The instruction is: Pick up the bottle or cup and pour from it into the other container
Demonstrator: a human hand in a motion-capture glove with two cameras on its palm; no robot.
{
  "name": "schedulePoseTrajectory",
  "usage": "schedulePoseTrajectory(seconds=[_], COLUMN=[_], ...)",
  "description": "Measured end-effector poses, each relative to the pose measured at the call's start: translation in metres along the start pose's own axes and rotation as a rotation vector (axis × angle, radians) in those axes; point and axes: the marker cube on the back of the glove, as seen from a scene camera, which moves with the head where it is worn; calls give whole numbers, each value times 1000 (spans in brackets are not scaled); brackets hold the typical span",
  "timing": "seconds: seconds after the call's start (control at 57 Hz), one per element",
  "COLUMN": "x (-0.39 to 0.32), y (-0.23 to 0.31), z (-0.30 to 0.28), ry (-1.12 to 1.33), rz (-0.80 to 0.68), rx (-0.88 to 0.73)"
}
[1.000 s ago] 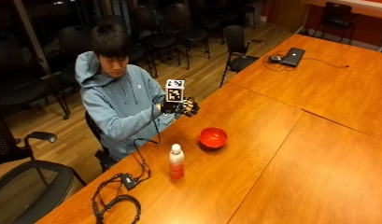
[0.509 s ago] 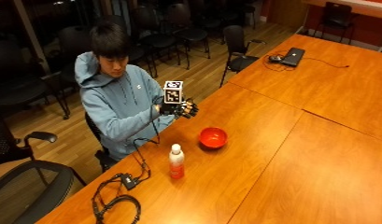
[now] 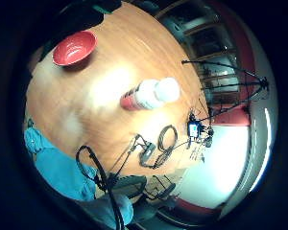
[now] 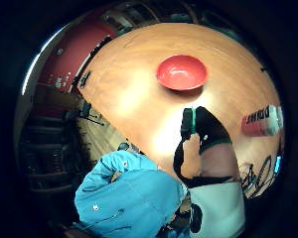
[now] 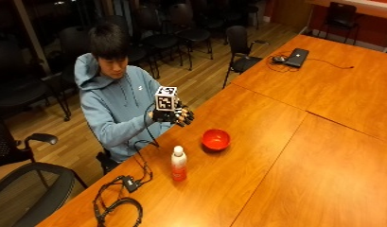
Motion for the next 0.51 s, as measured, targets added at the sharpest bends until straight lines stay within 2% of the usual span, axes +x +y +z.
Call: schedulePoseTrajectory(seconds=[0.07, 0.509], x=[-1, 67], y=[5, 44], z=[4, 9], ry=[-103, -132], rz=[103, 215], rx=[1, 53])
